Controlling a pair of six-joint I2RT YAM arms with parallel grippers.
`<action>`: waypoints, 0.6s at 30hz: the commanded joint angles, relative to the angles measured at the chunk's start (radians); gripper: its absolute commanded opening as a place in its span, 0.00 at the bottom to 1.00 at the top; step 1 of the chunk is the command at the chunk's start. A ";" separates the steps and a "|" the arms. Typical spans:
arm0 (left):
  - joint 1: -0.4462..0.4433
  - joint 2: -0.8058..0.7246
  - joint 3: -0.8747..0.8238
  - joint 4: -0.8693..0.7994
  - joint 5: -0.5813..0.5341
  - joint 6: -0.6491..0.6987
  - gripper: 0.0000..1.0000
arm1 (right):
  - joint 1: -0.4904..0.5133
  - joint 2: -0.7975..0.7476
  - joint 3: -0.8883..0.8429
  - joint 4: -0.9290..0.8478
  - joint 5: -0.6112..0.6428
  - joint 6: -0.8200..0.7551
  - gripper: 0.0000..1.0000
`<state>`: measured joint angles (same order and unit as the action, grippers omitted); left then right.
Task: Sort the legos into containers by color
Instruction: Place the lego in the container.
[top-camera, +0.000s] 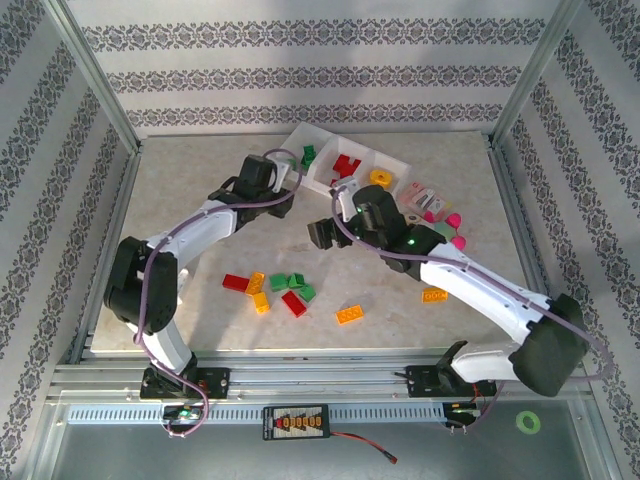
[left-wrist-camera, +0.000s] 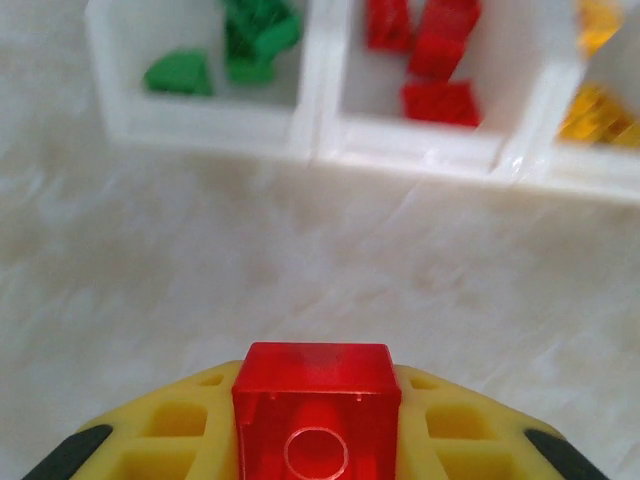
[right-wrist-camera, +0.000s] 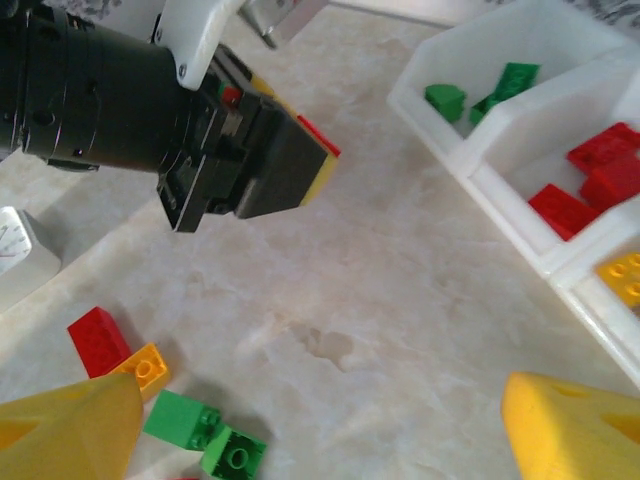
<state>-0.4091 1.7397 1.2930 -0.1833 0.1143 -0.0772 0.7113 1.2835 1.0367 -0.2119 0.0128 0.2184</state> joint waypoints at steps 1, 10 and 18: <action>-0.036 0.079 0.100 0.121 0.036 -0.066 0.23 | -0.036 -0.066 -0.054 0.035 0.053 0.044 0.92; -0.096 0.379 0.466 0.021 0.026 -0.076 0.24 | -0.123 -0.191 -0.150 0.012 0.057 0.070 0.92; -0.098 0.608 0.784 -0.137 0.005 -0.050 0.24 | -0.178 -0.268 -0.221 -0.003 0.053 0.091 0.93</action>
<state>-0.5030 2.3066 1.9877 -0.2218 0.1272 -0.1326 0.5468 1.0470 0.8379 -0.2115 0.0559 0.2874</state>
